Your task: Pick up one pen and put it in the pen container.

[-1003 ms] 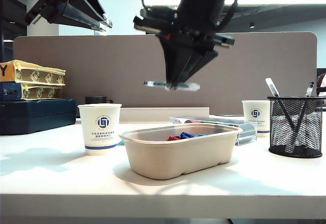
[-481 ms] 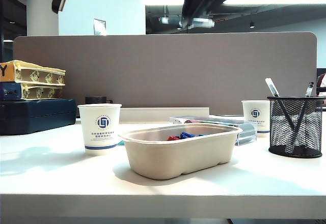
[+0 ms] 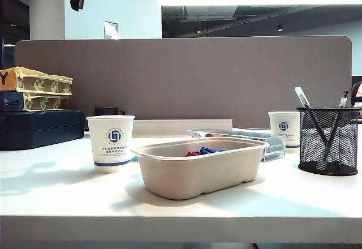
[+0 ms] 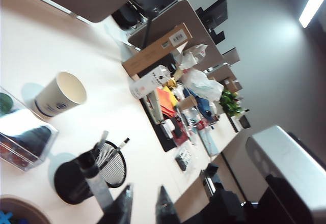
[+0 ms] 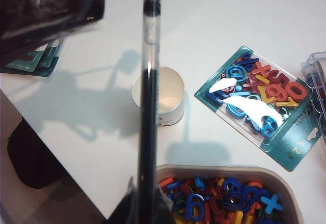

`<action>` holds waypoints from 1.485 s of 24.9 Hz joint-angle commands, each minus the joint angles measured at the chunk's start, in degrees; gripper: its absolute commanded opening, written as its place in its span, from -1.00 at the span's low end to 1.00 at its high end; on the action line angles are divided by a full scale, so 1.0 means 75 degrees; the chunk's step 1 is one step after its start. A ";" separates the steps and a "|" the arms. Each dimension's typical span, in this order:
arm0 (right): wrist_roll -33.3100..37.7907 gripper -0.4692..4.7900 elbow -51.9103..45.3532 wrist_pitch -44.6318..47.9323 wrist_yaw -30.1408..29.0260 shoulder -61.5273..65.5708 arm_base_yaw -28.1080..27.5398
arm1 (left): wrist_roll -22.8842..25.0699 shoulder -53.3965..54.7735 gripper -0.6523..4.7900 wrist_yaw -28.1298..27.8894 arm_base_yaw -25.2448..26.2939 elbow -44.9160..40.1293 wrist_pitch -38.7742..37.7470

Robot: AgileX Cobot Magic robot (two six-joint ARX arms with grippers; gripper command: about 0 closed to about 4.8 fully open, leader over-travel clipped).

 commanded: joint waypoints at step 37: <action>-0.0254 -0.76 0.0119 0.0653 0.0195 -0.0149 -0.0469 | -0.1102 0.0347 -0.27 0.0726 0.0012 0.0038 0.0866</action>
